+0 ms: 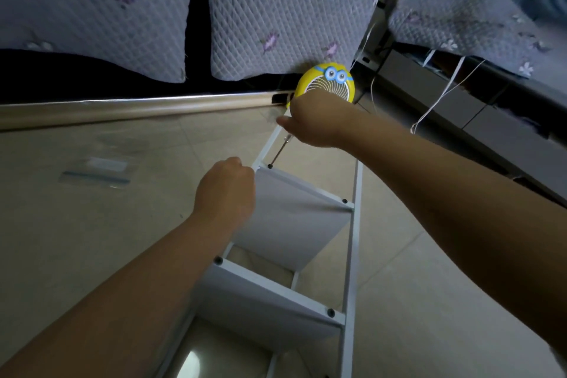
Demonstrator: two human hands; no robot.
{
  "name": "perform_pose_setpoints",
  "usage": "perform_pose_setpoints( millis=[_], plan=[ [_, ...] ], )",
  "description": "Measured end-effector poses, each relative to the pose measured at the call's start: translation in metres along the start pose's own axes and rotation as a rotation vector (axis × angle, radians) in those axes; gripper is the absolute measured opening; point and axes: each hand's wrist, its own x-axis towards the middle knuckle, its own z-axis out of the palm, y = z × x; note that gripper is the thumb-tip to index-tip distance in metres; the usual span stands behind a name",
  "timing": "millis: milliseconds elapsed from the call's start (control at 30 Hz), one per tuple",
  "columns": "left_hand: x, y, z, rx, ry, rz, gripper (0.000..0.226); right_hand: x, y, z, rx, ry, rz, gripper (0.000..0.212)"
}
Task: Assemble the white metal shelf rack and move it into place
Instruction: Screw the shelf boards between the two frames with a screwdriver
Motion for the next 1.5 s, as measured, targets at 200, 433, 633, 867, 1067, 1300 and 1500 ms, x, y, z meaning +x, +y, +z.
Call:
perform_pose_setpoints(
  millis=[200,433,633,867,1067,1300,1500],
  plan=[
    [-0.001,0.001,-0.003,-0.010,-0.014,0.024,0.024,-0.009,0.010,0.003,0.128,-0.015,-0.145,0.025],
    [-0.001,0.001,-0.003,0.027,-0.017,0.034,0.024,-0.006,0.001,-0.009,0.007,0.010,-0.235,0.027],
    [-0.002,0.002,-0.004,0.040,-0.023,0.043,0.026,0.010,-0.011,-0.001,-0.065,0.060,-0.049,0.032],
    [-0.003,0.002,-0.005,0.055,-0.053,0.044,0.025,0.004,-0.005,-0.004,0.044,-0.090,-0.082,0.035],
    [-0.001,0.002,-0.005,0.077,-0.061,0.046,0.026,0.000,0.003,-0.018,-0.051,-0.214,-0.229,0.028],
    [0.000,0.001,-0.003,0.114,-0.044,0.052,0.026,0.001,0.004,-0.019,-0.354,-0.213,-0.355,0.032],
    [0.002,-0.001,0.003,0.129,-0.019,0.047,0.025,0.013,-0.006,-0.023,-0.379,-0.326,-0.224,0.039]
  ],
)
